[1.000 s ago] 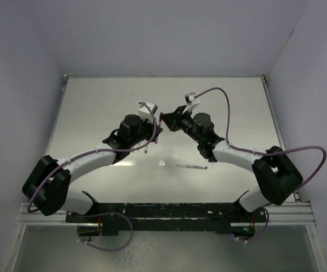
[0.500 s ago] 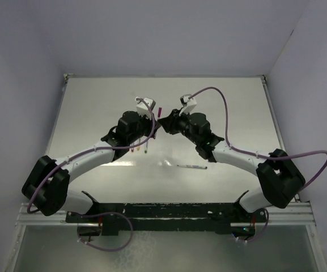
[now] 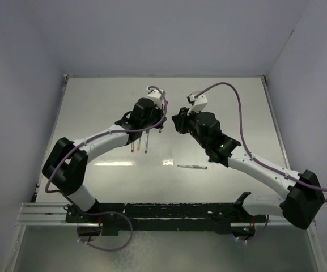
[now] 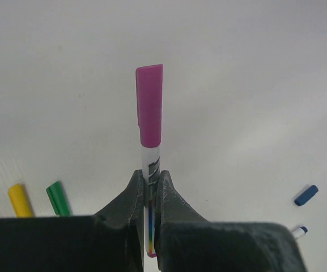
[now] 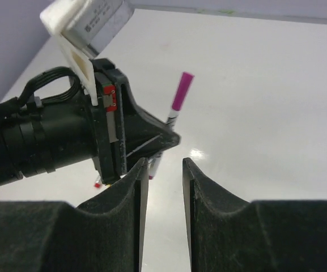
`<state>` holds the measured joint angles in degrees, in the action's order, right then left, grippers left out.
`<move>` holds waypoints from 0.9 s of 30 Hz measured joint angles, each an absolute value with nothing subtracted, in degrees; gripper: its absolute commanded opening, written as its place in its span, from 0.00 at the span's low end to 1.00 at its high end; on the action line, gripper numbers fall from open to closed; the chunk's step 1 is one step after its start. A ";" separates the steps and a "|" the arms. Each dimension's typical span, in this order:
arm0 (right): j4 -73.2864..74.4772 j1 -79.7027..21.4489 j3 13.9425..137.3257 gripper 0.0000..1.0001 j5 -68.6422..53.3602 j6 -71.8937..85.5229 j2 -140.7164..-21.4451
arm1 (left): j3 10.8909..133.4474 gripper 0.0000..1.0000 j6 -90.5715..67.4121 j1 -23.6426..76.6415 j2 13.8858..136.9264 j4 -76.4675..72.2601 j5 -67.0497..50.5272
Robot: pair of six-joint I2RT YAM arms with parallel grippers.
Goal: Insert the pens into the pen caps
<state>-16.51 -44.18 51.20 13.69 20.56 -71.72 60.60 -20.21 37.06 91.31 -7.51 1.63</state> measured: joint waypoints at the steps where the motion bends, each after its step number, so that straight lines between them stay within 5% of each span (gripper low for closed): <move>1: -14.83 -44.18 51.18 0.34 15.99 20.25 -70.67 | 62.00 0.00 -20.56 37.04 93.03 -5.58 2.35; 15: 7.86 -42.00 51.09 0.40 38.72 20.53 -62.15 | 64.66 0.07 -24.47 37.04 103.79 8.67 7.79; 27: 19.97 -38.83 52.36 0.47 22.33 17.02 -69.69 | 64.66 0.14 -26.70 36.71 107.20 8.71 9.34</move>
<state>19.97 -38.83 52.36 22.33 17.02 -69.69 64.66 -26.70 36.71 107.20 8.71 9.34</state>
